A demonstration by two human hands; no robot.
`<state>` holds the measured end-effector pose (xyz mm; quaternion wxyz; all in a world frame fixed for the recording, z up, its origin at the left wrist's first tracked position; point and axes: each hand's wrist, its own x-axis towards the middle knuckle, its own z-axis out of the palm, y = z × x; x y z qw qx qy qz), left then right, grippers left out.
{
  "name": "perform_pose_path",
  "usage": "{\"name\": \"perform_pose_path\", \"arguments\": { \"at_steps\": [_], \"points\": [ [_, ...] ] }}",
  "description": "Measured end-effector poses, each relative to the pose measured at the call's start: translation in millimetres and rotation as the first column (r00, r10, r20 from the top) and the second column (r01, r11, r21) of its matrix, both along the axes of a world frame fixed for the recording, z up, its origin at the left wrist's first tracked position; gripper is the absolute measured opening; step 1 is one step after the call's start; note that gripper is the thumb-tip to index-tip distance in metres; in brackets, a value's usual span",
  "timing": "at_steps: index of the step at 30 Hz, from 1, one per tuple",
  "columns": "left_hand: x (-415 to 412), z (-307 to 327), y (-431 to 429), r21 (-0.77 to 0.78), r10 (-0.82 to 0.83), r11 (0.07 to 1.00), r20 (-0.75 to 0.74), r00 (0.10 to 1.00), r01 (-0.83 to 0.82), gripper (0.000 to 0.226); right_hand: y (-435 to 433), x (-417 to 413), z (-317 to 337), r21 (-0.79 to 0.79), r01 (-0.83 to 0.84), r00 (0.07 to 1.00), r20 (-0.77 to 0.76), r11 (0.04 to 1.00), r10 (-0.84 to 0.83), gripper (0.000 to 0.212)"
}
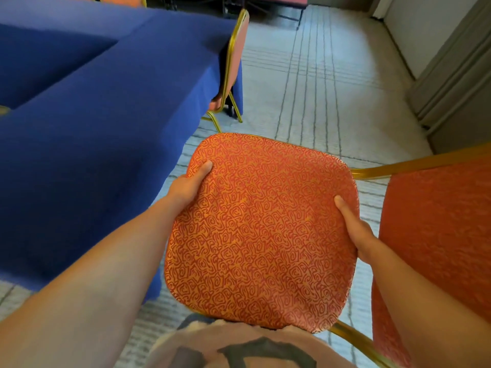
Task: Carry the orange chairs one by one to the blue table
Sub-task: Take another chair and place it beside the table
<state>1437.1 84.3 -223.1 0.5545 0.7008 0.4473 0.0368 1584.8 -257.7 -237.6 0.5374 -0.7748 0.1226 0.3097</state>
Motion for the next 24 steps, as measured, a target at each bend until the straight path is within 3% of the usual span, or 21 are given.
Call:
{"name": "perform_pose_path", "arguments": {
  "at_steps": [7,13,21,24],
  "points": [
    [110,-5,74,-0.01,0.048,0.999,-0.073,0.996,-0.049,0.101,75,115,-18,0.015,-0.006,0.999,-0.035,1.0,0.006,0.113],
    [208,-32,147,-0.056,0.031,0.998,-0.089,0.996,-0.036,0.102,143,221,-58,-0.036,0.031,0.995,-0.089,0.999,-0.034,0.123],
    [362,-49,265,-0.11,0.036,0.993,-0.119,0.992,-0.049,0.093,259,355,-59,-0.053,0.102,0.992,-0.064,0.993,-0.105,0.114],
    [412,-65,296,-0.146,0.038,0.987,-0.159,0.987,-0.062,0.1,290,399,-69,-0.067,0.127,0.986,-0.098,0.99,-0.133,0.106]
  ]
}}
